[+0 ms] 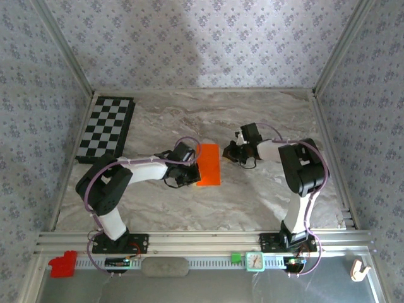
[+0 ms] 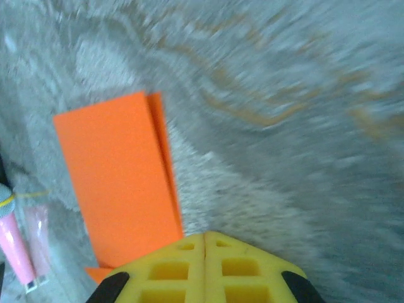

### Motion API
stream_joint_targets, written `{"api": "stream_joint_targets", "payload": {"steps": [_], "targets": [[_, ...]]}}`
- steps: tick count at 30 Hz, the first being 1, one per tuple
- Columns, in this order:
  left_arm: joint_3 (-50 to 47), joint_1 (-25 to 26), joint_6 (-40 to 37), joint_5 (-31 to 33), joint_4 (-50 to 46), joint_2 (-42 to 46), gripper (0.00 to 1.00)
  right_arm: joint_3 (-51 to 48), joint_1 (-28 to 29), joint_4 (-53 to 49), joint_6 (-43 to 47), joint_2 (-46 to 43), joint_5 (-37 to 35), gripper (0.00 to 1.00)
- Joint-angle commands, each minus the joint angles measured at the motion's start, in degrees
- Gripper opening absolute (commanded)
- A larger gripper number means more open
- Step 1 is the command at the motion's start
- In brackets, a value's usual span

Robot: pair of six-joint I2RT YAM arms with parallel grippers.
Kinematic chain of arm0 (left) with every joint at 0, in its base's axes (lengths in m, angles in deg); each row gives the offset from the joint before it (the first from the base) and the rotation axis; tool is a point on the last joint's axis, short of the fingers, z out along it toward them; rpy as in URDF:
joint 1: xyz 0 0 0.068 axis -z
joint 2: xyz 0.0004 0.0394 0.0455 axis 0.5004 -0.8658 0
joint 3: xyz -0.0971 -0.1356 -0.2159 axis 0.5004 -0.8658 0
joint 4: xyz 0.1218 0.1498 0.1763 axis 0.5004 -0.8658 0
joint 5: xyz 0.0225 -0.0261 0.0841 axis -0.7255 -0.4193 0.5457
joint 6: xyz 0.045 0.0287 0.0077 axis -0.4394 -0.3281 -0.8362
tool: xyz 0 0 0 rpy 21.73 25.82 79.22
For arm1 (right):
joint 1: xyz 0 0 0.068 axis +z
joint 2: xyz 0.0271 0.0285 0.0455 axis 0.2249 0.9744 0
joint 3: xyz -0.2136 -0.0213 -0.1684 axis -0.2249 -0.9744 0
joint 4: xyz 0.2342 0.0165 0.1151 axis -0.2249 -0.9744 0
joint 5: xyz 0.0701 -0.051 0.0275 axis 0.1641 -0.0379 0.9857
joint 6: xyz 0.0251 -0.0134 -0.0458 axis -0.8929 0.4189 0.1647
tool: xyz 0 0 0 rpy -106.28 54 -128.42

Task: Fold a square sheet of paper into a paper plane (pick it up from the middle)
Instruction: Fold the triangle a second time at the center of the table.

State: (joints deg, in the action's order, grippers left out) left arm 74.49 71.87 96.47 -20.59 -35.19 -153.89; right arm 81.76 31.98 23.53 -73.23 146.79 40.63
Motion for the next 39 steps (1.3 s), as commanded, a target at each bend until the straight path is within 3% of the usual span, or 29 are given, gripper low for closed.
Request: {"api": "stream_joint_targets", "payload": {"steps": [1,6,14,23,26,29,39], "targets": [[-1.5,-0.5,-1.2,2.3,-9.8,-2.4,0.0,0.2,-0.2,-4.0,2.4,-6.2,-3.2,0.04],[-0.8,-0.5,-1.4,2.0,-9.6,-2.1,0.0,-2.6,4.5,-3.9,0.5,-10.0,-2.5,0.05],[0.6,-1.1,-2.0,0.6,-9.6,0.4,0.0,-3.9,11.4,0.8,-4.7,-5.4,-0.7,0.04],[3.0,-1.4,-5.6,-2.6,-6.0,4.1,0.0,-3.2,11.7,-1.2,-3.7,-0.6,-2.9,0.04],[3.5,-1.4,-6.0,-5.0,-1.8,4.6,0.05,-3.2,11.7,-3.0,-2.8,-0.1,-4.0,0.03],[4.9,-1.5,-6.5,-6.3,-0.1,2.6,0.09,-3.1,11.7,-4.1,-2.2,0.2,-4.8,0.03],[9.2,-1.5,-9.4,-8.6,-2.2,-6.0,0.05,-2.9,11.7,-5.3,-2.3,1.2,-5.3,0.03]]}}
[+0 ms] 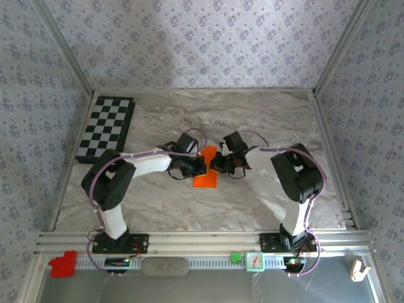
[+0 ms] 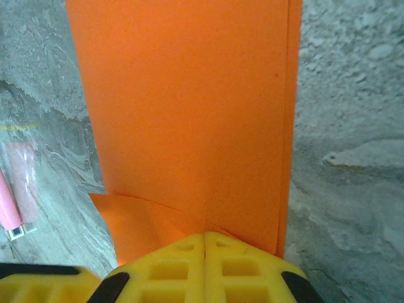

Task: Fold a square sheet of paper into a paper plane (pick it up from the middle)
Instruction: Fold the triangle a second time at the center of the table.

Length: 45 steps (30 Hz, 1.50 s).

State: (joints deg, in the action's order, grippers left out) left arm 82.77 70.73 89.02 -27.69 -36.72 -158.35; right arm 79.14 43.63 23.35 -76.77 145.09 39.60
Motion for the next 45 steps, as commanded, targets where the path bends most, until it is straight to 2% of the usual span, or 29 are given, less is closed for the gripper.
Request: {"api": "stream_joint_targets", "payload": {"steps": [1,9,19,26,31,35,39,45], "targets": [[0.9,-0.3,-2.2,-1.3,-0.7,-2.0,0.04,-0.2,0.0,-5.4,1.3,2.9,-4.5,0.03],[-3.6,-0.5,-5.1,3.1,-3.8,-2.2,0.02,0.1,-0.3,-9.0,3.1,4.3,-6.9,0.02],[-11.5,-2.0,-6.8,0.6,-5.5,2.5,0.02,0.3,-1.8,-12.3,5.0,6.9,-8.7,0.02],[-16.1,-2.3,-7.3,0.8,-6.8,7.0,0.02,0.6,-1.9,-11.4,5.4,6.9,-7.2,0.02],[-14.2,-2.7,-7.7,1.5,-9.3,13.5,0.07,2.7,-1.2,-10.5,5.8,4.9,-4.4,0.04],[-11.2,-3.0,-5.7,2.3,-7.1,17.4,0.16,5.6,-0.2,-9.9,4.6,1.2,-2.8,0.13],[-9.4,-3.2,-2.0,2.8,-2.4,17.8,0.28,5.7,0.5,-8.1,-0.4,-4.3,-4.5,0.28],[-6.5,-3.3,0.8,2.6,2.6,15.2,0.33,1.5,1.2,-5.8,-7.8,-11.4,-10.1,0.36]]}}
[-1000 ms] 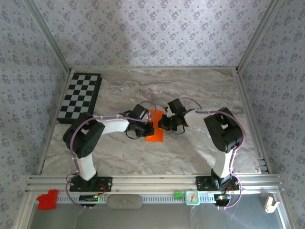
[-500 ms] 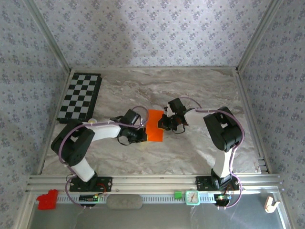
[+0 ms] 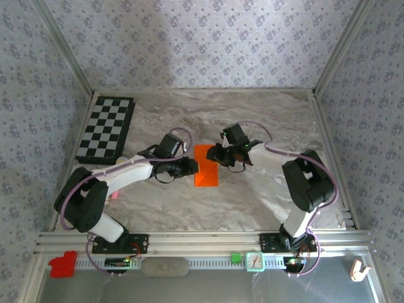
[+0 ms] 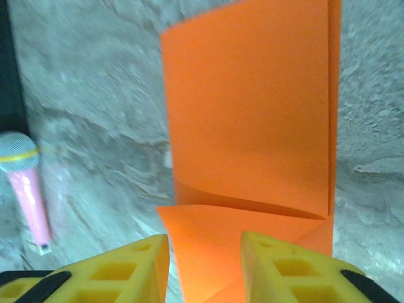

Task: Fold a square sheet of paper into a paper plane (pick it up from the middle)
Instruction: Fold the triangle a second time at the center of the table, then turn over the paper at the center of the table.

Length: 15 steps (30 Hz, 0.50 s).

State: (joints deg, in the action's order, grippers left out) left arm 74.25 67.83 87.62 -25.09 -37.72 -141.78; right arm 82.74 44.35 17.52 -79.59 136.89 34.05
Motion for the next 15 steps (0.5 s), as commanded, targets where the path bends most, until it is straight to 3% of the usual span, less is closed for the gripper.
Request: {"api": "stream_joint_targets", "payload": {"steps": [1,7,15], "targets": [[2.7,-0.4,2.6,0.4,3.6,-2.2,0.32,-3.0,0.6,0.1,-6.4,-4.3,-5.6,0.38],[4.4,-0.6,4.9,0.0,6.3,-6.3,0.22,-8.1,1.0,2.2,-13.3,-8.0,-11.6,0.45],[7.6,-1.9,5.3,0.9,6.5,-12.2,0.16,-9.6,1.8,4.9,-16.4,-6.9,-10.9,0.52]]}}
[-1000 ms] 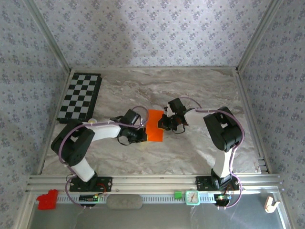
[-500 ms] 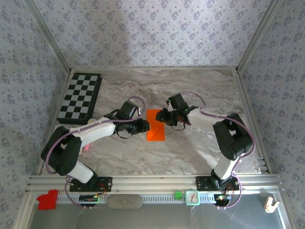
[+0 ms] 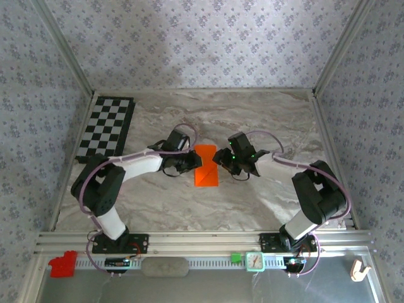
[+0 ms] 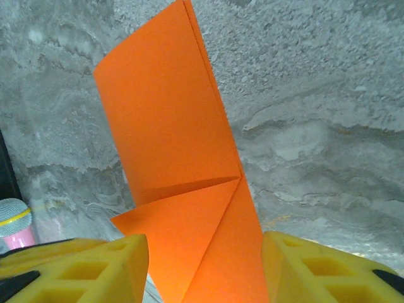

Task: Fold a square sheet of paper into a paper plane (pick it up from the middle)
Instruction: Turn over the paper at the center of the table.

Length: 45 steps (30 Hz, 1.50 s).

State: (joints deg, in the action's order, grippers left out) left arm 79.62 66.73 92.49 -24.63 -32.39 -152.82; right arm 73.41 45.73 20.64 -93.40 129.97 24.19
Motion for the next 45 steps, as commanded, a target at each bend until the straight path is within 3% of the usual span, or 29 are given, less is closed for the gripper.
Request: {"api": "stream_joint_targets", "payload": {"steps": [1,22,34,45], "targets": [[2.5,-0.8,0.4,0.8,1.1,-1.6,0.15,-0.3,0.4,2.0,-2.8,0.3,-0.7,0.51],[-2.0,-1.5,7.5,2.7,0.5,-7.4,0.12,0.1,4.2,8.2,-7.1,8.2,3.1,0.49],[-2.3,-1.7,9.2,2.4,0.1,-8.1,0.11,0.1,4.4,10.6,-6.8,10.2,4.8,0.42],[-2.2,-1.7,9.8,2.5,-1.0,-8.4,0.11,-4.2,4.2,20.3,-5.4,8.4,5.2,0.36]]}}
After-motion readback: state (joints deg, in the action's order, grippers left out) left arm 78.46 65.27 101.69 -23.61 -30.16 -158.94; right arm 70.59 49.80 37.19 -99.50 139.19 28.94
